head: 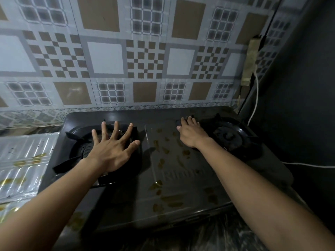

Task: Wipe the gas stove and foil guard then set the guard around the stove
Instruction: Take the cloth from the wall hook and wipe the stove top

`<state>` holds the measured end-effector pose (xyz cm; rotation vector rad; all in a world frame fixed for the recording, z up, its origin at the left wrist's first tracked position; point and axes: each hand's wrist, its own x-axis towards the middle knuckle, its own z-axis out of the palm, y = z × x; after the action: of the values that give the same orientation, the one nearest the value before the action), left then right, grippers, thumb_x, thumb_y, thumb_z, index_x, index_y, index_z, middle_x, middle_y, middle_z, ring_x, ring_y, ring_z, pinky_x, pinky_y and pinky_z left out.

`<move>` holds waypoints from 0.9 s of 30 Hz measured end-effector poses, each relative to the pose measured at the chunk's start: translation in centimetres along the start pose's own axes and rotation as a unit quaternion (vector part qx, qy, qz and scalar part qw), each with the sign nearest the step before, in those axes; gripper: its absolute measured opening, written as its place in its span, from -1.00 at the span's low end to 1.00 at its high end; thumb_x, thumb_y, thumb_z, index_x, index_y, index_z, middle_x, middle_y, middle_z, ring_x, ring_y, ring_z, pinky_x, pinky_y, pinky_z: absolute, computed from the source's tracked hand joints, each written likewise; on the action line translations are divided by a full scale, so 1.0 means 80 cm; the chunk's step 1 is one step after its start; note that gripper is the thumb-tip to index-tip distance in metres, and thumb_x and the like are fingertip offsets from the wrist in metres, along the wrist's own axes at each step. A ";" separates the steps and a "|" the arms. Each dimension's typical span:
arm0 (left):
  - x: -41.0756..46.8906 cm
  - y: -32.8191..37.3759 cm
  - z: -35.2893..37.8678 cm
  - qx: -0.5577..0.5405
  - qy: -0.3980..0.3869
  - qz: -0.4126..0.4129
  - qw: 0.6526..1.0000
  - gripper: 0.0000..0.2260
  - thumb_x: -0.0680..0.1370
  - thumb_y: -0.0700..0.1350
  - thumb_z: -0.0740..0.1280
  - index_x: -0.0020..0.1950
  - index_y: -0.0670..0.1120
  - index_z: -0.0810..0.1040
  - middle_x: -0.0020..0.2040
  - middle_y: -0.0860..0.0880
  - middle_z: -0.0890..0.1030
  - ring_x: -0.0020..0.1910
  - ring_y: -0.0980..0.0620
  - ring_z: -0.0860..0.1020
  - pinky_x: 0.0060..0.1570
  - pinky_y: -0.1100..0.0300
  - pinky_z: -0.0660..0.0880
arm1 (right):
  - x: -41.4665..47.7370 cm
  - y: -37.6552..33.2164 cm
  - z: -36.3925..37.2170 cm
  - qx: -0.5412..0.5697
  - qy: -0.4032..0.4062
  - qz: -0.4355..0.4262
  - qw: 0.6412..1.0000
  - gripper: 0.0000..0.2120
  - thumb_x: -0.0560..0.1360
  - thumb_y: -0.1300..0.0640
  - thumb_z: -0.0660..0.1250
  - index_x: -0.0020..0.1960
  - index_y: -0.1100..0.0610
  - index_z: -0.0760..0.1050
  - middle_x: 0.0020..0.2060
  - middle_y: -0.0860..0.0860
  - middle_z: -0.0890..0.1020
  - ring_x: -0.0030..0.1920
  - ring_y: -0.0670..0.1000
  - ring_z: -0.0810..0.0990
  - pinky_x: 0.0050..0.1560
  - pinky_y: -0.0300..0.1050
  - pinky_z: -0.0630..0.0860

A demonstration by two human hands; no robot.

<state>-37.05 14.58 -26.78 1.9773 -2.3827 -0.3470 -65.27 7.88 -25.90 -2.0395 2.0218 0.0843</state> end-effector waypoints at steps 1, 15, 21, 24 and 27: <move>-0.003 -0.001 0.001 -0.001 -0.002 0.004 1.000 -0.35 0.49 0.41 -0.25 0.52 0.27 -0.37 0.58 -0.07 -0.31 0.46 -0.26 -0.45 0.40 -0.30 -0.38 | -0.013 -0.001 0.003 0.004 0.002 -0.001 1.000 -0.45 0.69 -0.01 -0.09 0.60 0.18 -0.10 0.58 0.23 -0.07 0.57 0.22 -0.13 0.54 0.14 -0.12; 0.013 0.022 -0.001 -0.037 0.006 0.005 0.999 -0.45 0.62 0.25 -0.16 0.57 0.22 -0.28 0.62 -0.12 -0.19 0.49 -0.33 -0.40 0.41 -0.35 -0.33 | -0.020 -0.084 -0.003 0.085 0.100 -0.063 0.989 -0.65 0.67 0.11 0.05 0.41 0.20 0.31 0.36 0.22 0.43 0.34 0.23 0.39 0.30 0.05 0.30; -0.041 0.014 0.018 -0.033 -0.015 -0.002 0.999 -0.46 0.63 0.23 -0.15 0.58 0.20 -0.25 0.62 -0.14 -0.17 0.50 -0.34 -0.38 0.40 -0.36 -0.32 | -0.101 -0.121 0.057 0.056 0.056 -0.137 0.987 -0.61 0.67 0.12 0.04 0.46 0.21 0.29 0.49 0.16 0.32 0.51 0.14 0.22 0.46 0.04 0.14; -0.029 0.011 0.015 -0.034 0.001 -0.002 0.999 -0.46 0.63 0.22 -0.15 0.59 0.18 -0.22 0.62 -0.11 -0.15 0.51 -0.36 -0.34 0.39 -0.40 -0.29 | -0.125 -0.118 0.073 0.041 0.062 -0.170 0.983 -0.56 0.69 0.09 0.00 0.53 0.19 0.19 0.56 0.11 0.19 0.57 0.07 0.07 0.54 0.03 0.01; -0.013 0.015 -0.002 -0.021 0.017 0.004 1.000 -0.46 0.64 0.20 -0.14 0.61 0.13 -0.16 0.63 -0.03 -0.16 0.54 -0.33 -0.25 0.36 -0.48 -0.19 | -0.134 -0.105 0.070 0.025 0.069 -0.193 0.979 -0.54 0.70 0.05 -0.02 0.55 0.18 0.16 0.57 0.09 0.14 0.57 0.06 0.03 0.55 0.00 -0.03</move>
<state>-37.97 15.73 -26.29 1.9379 -2.3423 -0.3575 -56.42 19.54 -27.62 -2.4186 1.6397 -0.1868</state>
